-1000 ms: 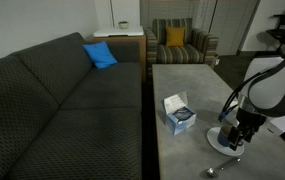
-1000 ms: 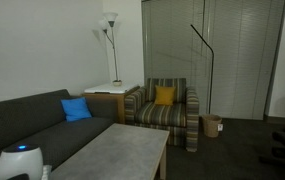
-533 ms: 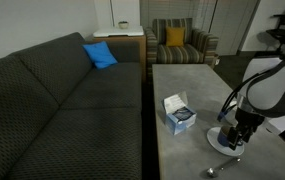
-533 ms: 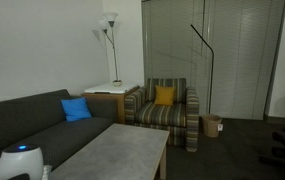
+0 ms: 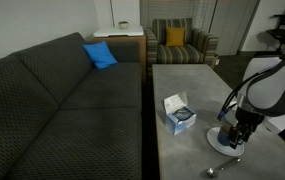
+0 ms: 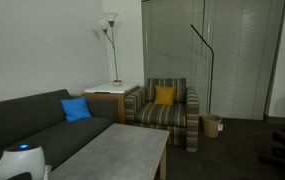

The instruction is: Put the mug on the table

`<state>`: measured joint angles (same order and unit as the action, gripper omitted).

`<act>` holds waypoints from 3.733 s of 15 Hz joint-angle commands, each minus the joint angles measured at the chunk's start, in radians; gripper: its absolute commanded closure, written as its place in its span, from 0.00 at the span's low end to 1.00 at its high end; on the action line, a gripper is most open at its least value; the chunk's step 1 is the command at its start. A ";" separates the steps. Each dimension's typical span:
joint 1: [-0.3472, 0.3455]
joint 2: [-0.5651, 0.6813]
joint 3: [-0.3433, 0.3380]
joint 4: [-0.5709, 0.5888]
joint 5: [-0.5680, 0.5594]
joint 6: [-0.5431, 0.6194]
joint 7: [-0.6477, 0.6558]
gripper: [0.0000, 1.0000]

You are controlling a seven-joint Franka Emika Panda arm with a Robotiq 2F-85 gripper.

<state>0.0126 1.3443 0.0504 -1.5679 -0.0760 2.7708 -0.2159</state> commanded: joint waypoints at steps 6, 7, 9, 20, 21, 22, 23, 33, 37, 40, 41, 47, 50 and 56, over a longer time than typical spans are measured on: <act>0.019 0.011 -0.021 0.041 -0.026 -0.002 0.014 0.31; 0.019 0.012 -0.020 0.045 -0.026 -0.003 0.013 0.34; 0.021 0.013 -0.020 0.051 -0.027 -0.004 0.012 0.39; 0.002 0.002 0.001 0.047 -0.029 -0.007 -0.015 0.77; 0.002 0.002 0.001 0.047 -0.029 -0.007 -0.015 0.78; 0.003 0.002 0.001 0.047 -0.029 -0.007 -0.015 0.77; 0.004 0.002 0.000 0.046 -0.030 -0.007 -0.015 0.81; 0.045 -0.032 -0.021 0.007 -0.059 0.001 0.006 0.97; 0.115 -0.074 -0.054 -0.040 -0.101 0.021 0.027 0.97; 0.174 -0.109 -0.085 -0.074 -0.149 0.020 0.039 0.97; 0.187 -0.117 -0.089 -0.080 -0.163 0.018 0.036 0.97; 0.226 -0.166 -0.079 -0.127 -0.222 0.008 0.011 0.97; 0.178 -0.160 -0.006 -0.129 -0.228 -0.001 -0.068 0.97; 0.161 -0.131 0.059 -0.120 -0.220 0.007 -0.124 0.97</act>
<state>0.1907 1.2171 0.0908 -1.6734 -0.2820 2.7714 -0.3188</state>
